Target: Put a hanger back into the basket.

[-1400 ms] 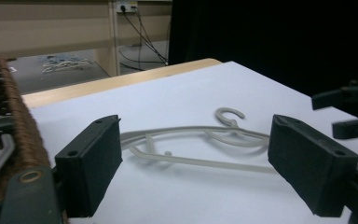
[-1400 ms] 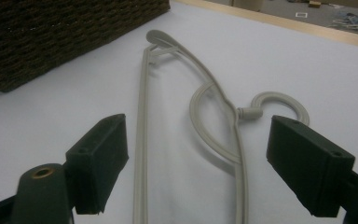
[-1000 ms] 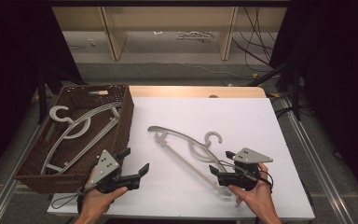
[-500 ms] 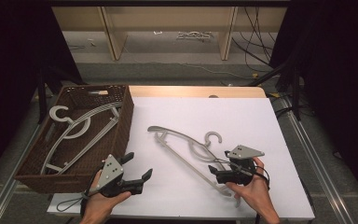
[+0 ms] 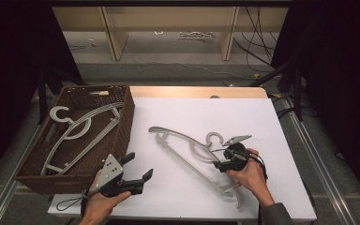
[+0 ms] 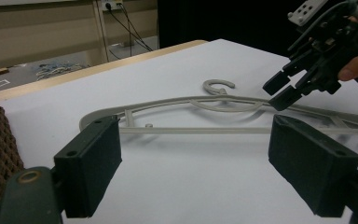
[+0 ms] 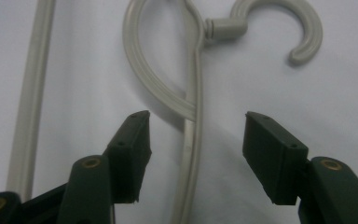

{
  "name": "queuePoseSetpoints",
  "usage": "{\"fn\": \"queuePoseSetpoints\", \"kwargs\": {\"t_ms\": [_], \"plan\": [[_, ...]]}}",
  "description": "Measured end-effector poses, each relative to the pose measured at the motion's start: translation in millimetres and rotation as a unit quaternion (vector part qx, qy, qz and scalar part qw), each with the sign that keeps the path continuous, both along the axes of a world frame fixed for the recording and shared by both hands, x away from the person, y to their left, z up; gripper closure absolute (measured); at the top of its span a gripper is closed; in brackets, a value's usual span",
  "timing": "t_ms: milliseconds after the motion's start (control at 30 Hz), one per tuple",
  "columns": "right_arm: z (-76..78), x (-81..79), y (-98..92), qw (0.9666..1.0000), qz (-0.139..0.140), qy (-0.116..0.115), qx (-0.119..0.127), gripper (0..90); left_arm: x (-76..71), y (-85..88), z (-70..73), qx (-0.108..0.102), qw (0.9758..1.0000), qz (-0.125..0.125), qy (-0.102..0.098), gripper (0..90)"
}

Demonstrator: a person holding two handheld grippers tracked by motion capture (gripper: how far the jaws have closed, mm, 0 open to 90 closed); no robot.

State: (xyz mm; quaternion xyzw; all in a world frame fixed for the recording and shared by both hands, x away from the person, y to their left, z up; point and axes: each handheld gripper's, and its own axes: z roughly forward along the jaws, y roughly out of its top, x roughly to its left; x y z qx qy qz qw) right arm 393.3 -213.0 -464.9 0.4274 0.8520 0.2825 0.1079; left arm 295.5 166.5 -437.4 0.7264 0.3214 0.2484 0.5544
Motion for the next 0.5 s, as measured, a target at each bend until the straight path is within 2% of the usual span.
{"fn": "queuePoseSetpoints", "kwargs": {"t_ms": [67, 133, 200, 267, 300, 333, 367, 433, 467, 500], "plan": [[-2.2, 3.6, -1.5, 1.0, 0.009, 0.0, -0.003, 47.5, 0.3, 0.2, 0.0, 0.0, 1.0, 0.001, 0.001, 17.0], [-2.0, 4.7, -2.1, 0.9997, 0.017, 0.012, -0.011, 54.7, 1.0, 0.3, 0.0, 0.003, 1.0, 0.001, 0.001, 17.0], [-2.5, 5.0, -1.6, 0.9995, 0.021, 0.014, -0.018, 56.5, 1.0, 0.0, -0.1, 0.002, 1.0, -0.001, 0.003, 17.0], [-1.4, 4.7, -0.2, 0.9992, 0.016, 0.031, -0.02, 59.4, 0.6, -0.3, -0.1, 0.003, 1.0, 0.0, 0.003, 17.0], [-2.4, 5.8, -0.5, 0.9992, 0.024, 0.02, -0.024, 61.9, 0.9, -0.5, -0.2, 0.002, 1.0, -0.001, 0.003, 17.0], [-2.7, 6.0, 0.3, 0.9991, 0.027, 0.02, -0.025, 63.3, 1.5, -0.1, -0.1, 0.008, 1.0, -0.003, 0.0, 17.1], [-1.8, 5.3, 1.8, 0.9988, 0.024, 0.035, -0.024, 64.3, 1.1, -0.7, -0.5, 0.003, 1.0, -0.001, 0.005, 17.1], [-2.9, 7.9, 2.7, 0.9987, 0.031, 0.025, -0.033, 67.4, 1.4, -0.6, -0.5, 0.002, 1.0, -0.001, 0.004, 17.1], [-1.9, 8.1, 3.4, 0.9984, 0.03, 0.032, -0.036, 67.6, 1.6, -0.8, -0.8, -0.001, 1.0, -0.001, 0.005, 17.1], [-2.2, 9.6, 3.7, 0.9984, 0.033, 0.029, -0.036, 68.1, 1.6, -0.8, -0.7, 0.001, 1.0, -0.001, 0.005, 17.1]]}}
